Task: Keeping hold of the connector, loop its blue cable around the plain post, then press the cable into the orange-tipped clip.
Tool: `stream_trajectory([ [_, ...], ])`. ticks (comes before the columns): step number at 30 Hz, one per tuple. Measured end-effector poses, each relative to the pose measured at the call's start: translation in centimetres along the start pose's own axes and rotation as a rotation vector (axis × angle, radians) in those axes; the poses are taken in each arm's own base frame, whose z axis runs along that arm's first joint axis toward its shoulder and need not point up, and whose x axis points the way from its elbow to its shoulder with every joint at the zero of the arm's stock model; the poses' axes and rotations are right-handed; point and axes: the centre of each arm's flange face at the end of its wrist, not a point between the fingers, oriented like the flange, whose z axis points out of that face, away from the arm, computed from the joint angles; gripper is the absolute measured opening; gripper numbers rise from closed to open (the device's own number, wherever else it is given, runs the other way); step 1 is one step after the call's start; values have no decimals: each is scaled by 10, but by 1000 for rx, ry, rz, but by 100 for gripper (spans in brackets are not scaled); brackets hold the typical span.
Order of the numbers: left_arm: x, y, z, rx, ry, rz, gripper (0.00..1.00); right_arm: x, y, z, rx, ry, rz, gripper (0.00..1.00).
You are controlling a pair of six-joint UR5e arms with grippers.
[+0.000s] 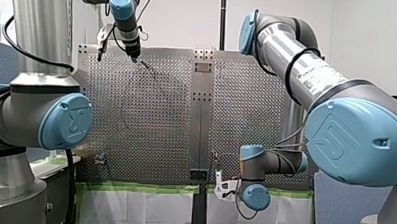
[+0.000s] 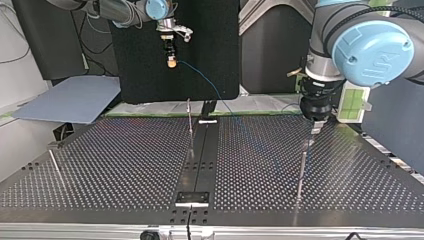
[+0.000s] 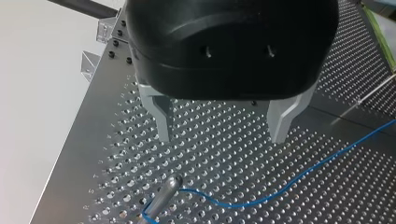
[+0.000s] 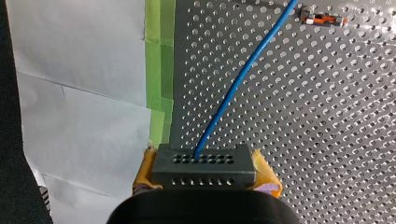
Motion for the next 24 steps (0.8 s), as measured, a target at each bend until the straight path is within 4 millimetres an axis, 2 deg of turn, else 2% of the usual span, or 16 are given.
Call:
stream_trajectory([
  [24, 1, 0, -4, -51, -8, -21, 100, 0, 0, 0, 0, 0, 0, 0],
])
